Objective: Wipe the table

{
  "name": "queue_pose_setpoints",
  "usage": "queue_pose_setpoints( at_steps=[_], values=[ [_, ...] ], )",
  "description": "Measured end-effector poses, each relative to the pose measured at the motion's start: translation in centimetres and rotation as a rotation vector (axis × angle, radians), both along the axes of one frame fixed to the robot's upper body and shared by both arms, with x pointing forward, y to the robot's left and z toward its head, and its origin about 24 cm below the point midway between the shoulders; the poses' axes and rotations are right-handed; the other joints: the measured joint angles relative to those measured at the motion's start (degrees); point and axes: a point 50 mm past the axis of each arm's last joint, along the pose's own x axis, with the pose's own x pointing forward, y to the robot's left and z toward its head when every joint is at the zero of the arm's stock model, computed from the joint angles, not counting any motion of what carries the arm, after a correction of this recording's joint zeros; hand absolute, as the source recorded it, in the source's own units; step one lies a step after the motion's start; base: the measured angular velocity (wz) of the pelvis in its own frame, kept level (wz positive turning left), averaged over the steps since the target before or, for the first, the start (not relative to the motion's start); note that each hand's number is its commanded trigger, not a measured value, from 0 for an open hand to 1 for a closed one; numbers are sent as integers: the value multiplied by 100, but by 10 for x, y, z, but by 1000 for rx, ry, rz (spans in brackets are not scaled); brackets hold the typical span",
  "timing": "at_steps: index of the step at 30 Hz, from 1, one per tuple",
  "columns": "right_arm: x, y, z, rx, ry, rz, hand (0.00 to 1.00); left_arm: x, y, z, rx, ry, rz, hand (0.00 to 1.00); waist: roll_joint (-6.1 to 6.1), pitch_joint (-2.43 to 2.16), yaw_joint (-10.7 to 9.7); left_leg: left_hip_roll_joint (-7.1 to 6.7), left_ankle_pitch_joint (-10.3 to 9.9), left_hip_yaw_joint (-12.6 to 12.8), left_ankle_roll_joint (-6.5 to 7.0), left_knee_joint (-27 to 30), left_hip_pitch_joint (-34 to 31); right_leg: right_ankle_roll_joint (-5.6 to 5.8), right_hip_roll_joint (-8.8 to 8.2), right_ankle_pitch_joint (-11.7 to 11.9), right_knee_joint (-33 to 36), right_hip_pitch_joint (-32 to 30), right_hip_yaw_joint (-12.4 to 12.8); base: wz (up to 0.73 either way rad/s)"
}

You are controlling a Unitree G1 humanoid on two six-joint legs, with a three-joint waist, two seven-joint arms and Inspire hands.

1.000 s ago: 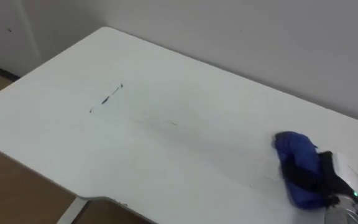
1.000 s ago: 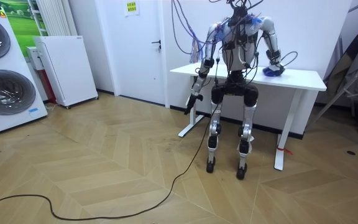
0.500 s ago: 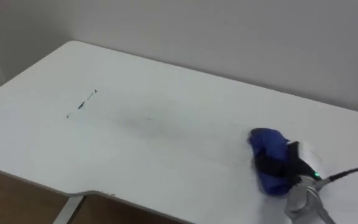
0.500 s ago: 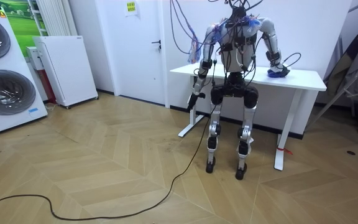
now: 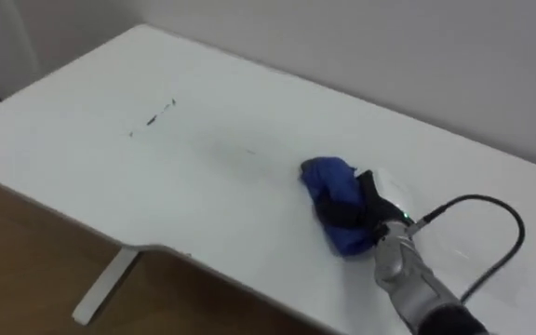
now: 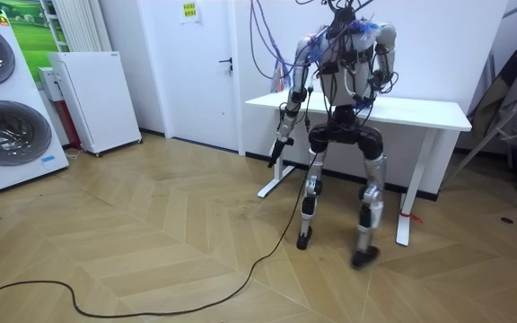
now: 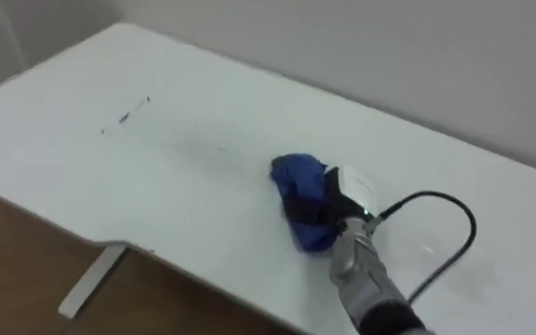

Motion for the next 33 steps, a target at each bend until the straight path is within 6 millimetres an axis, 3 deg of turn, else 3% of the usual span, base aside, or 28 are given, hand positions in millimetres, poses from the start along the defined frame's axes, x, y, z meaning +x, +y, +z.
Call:
queue_pose_setpoints(
  at_steps=[2, 3, 4, 5, 6, 7, 10, 14, 17, 19, 20, 22, 25, 27, 33],
  values=[
    [1, -2, 2, 17, -23, -4, 100, 16, 12, 9, 37, -38, -16, 0, -172, -5, -84, 119, 29, -126, -160, 90, -171, 38, 26, 350, -621, 116, -24, 15],
    [1, -6, 2, 23, -25, -9, 100, 25, 19, 14, 60, -57, -27, 0, -256, -4, -130, 212, 23, -209, -302, 206, -248, 66, 151, 661, -891, 154, -84, 15],
    [1, -11, 2, 20, -25, -21, 100, 31, 20, 16, 71, -72, -32, 0, -278, 11, -197, 282, -17, -275, -447, 370, -332, 301, 261, 829, -925, 202, -300, 9],
    [0, -15, 1, 9, -22, -28, 100, 33, 19, 16, 73, -78, -35, 0, -249, 3, -238, 354, -20, -305, -508, 413, -364, 422, 328, 720, -924, 248, -325, 13],
    [-1, -24, 1, -9, -12, -43, 100, 37, 13, 14, 60, -88, -44, 0, -187, -23, -338, 484, 37, -383, -638, 411, -397, 405, 459, 509, -826, 244, -380, 30],
    [-2, -35, 1, -22, -7, -63, 100, 41, 2, 10, 27, -100, -55, 0, -119, -15, -496, 600, 156, -395, -775, 281, -417, 305, 541, 353, -609, 166, -463, 35],
    [-4, -52, 4, -37, -8, -111, 100, 44, -24, -1, -42, -101, -79, 0, -155, -22, -644, 672, 578, -385, -896, -165, -343, 142, 547, -31, -138, -159, -485, 19],
    [-3, -54, 5, -41, -4, -119, 100, 41, -41, -8, -88, -84, -95, 0, -131, -11, -729, 686, 670, -397, -862, -200, -432, 23, 625, -216, 68, -300, -562, 9],
    [9, -46, 12, -44, 5, -90, 100, 24, -40, -13, -86, -26, -77, 0, -48, 15, -589, 679, 554, -387, -657, -84, -401, -58, 754, -170, 59, -399, -318, -40],
    [17, -42, 19, -60, 0, -57, 100, 5, -41, -17, -89, 31, -53, 0, 103, 8, -575, 573, 431, -404, -519, -74, -406, -62, 785, -50, -22, -490, -118, -45],
    [19, -41, 22, -69, -5, -46, 100, 0, -42, -18, -92, 42, -49, 0, 153, 0, -569, 538, 412, -406, -512, -102, -396, -54, 798, 3, -77, -511, -52, -55],
    [28, -36, 32, -111, -39, -15, 100, -11, -43, -20, -99, 71, -37, 0, 344, 5, -499, 333, 419, -415, -552, -360, -312, -14, 806, 235, -224, -638, 290, -70],
    [32, -34, 38, -137, -60, 10, 100, -8, -40, -18, -87, 71, -33, 0, 402, 2, -671, 101, 452, -554, -598, -457, -347, 62, 694, 364, -340, -699, 381, -16],
    [31, -33, 37, -138, -56, 15, 100, -3, -38, -16, -82, 48, -31, 0, 384, -9, -770, 50, 453, -602, -576, -469, -356, 77, 694, 369, -407, -647, 385, 12],
    [21, -29, 28, -139, -52, -2, 100, 22, -40, -8, -77, -57, -69, 0, 324, 1, -758, 36, 419, -611, -539, -538, -136, 114, 713, 417, -572, -405, 382, 1]
  ],
)
